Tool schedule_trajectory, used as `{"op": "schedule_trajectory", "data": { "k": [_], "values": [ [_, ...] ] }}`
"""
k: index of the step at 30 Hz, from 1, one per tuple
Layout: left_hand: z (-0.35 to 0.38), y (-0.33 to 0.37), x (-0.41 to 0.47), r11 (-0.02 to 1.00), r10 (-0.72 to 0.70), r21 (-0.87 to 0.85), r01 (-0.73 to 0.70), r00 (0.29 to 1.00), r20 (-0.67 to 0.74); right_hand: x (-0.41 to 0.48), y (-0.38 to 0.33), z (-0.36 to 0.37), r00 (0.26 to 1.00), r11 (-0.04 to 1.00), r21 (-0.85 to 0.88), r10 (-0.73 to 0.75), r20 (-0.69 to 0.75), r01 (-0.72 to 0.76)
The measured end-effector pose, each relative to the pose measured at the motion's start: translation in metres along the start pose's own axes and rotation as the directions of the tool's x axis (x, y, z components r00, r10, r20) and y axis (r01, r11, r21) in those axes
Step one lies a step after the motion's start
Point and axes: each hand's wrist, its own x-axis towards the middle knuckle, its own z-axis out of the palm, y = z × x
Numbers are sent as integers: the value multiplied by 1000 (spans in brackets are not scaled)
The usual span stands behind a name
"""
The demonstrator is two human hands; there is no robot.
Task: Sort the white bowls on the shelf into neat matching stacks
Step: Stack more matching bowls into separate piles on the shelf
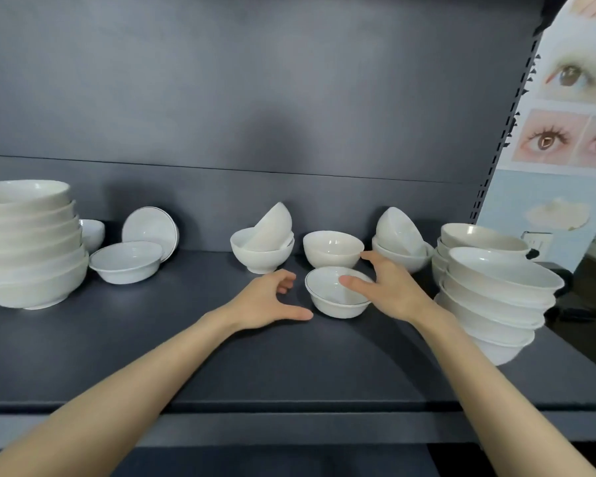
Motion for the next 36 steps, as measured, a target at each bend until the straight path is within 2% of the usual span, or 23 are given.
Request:
{"op": "schedule_trajectory", "data": {
  "k": [5,8,10,17,24,28,33,36],
  "values": [
    [15,-1,18,999,32,-31,-31,999,28,5,17,8,996,986,148,85,-17,-82],
    [18,-1,21,998,61,-2,-61,998,26,8,18,12,989,947,291,146,-25,-133],
    [18,-4,22,995,89,-47,-89,996,6,10,13,14,987,925,356,158,-40,-134],
    [-14,-17,3,937,142,-317,-145,989,-32,12,-19,27,988,877,465,149,-26,-120],
    [-70,-47,-44,885,100,-443,-141,988,-114,6,-76,62,997,779,624,18,71,-58],
    [-96,-70,-63,874,76,-467,-136,986,-146,7,-104,82,983,758,650,-69,169,-59],
    [-116,-96,-80,857,58,-498,-129,986,-156,10,-129,104,985,827,559,-47,168,-56],
    [-123,-105,-85,846,49,-514,-139,981,-185,11,-139,112,977,836,547,-89,193,-32]
  ]
}}
